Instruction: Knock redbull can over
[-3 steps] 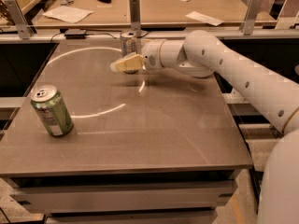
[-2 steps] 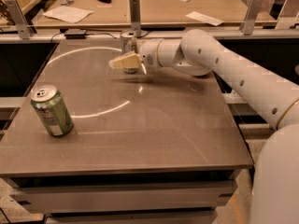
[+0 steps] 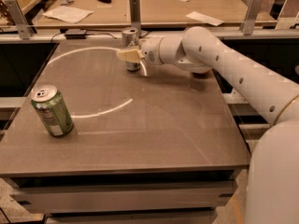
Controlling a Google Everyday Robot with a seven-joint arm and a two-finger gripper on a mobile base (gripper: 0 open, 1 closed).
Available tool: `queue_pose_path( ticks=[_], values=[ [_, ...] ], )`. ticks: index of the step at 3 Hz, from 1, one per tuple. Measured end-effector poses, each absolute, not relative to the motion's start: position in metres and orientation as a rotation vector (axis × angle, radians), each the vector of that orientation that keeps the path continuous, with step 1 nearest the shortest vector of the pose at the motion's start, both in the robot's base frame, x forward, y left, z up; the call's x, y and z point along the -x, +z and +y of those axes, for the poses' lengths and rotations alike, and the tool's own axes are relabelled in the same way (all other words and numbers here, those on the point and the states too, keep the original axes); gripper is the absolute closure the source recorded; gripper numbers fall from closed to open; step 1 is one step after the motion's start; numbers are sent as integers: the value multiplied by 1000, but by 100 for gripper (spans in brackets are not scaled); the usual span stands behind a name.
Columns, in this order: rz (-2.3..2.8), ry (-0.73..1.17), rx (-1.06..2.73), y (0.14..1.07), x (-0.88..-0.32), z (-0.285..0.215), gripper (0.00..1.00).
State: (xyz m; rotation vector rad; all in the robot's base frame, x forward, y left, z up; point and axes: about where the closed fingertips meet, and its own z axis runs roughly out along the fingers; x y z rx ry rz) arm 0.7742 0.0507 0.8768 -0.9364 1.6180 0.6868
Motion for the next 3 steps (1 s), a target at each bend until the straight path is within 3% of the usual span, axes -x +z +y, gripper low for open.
queue_pose_path(
  ticks=[1,2,3],
  values=[
    [1565,680,953,898,-770,45,87],
    [1455,652,953,920,-764,27,100],
    [1274,645,997,940,-747,19,100]
  ],
)
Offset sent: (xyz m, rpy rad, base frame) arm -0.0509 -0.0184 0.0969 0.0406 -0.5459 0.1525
